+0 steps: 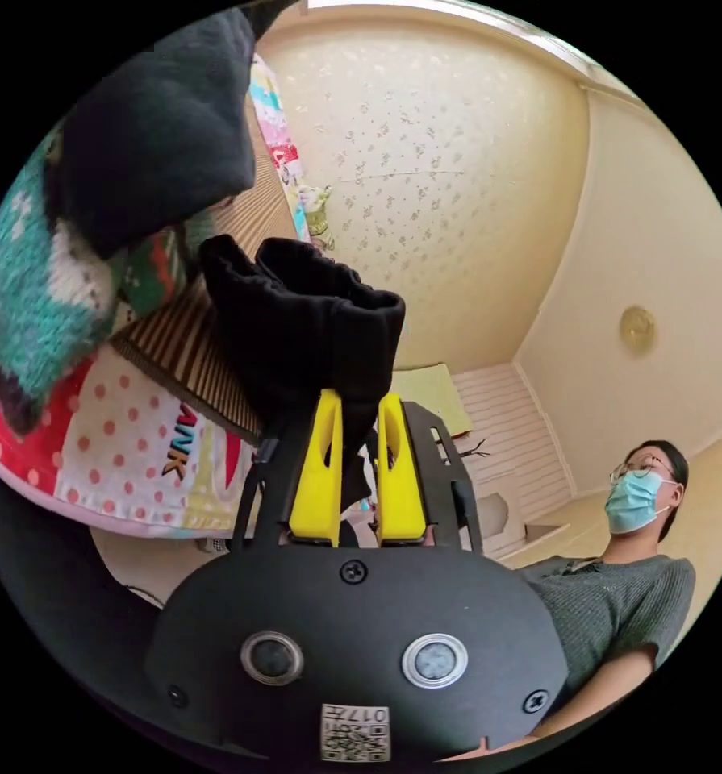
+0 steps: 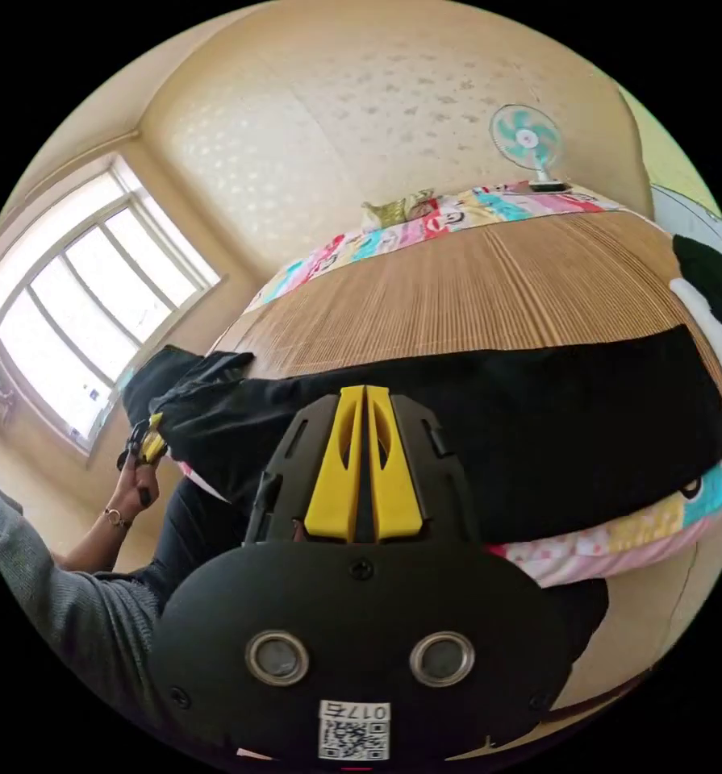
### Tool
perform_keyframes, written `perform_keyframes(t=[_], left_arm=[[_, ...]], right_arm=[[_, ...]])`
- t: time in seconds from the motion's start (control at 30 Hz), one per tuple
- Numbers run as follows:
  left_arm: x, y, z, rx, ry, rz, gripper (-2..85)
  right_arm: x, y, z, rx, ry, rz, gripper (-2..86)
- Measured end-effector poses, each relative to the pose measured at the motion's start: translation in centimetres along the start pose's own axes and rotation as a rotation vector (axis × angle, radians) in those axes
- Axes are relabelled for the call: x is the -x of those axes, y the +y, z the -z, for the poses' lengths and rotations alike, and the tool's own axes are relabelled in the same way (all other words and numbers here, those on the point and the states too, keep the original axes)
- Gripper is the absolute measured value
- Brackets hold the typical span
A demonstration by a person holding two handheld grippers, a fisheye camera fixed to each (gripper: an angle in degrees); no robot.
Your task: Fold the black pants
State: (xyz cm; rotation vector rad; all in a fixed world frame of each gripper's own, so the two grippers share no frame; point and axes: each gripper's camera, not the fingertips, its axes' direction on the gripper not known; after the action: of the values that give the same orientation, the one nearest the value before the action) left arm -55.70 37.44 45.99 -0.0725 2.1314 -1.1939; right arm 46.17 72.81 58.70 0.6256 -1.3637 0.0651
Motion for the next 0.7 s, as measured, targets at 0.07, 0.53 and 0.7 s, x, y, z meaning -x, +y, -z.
perform_keyframes(t=[0.07,0.53,0.7], left_arm=[[-2.2,-0.1,-1.2,0.043,0.027,-0.088,6.8],[-14.5,10.6,-29.2,0.645,0.021,-0.641,8.2],[-11.9,16.6,-35.6,0.754,-0.098,-0.712,10.1]], right_arm=[[6.7,0.6,-5.6,0.121,-0.117,0.151,0.5],[-0.2,2.8,-10.8,0.201,-0.378,-0.272,1.0],[-11.2,6.1,-3.4,0.153,-0.151,-0.516,2.0]])
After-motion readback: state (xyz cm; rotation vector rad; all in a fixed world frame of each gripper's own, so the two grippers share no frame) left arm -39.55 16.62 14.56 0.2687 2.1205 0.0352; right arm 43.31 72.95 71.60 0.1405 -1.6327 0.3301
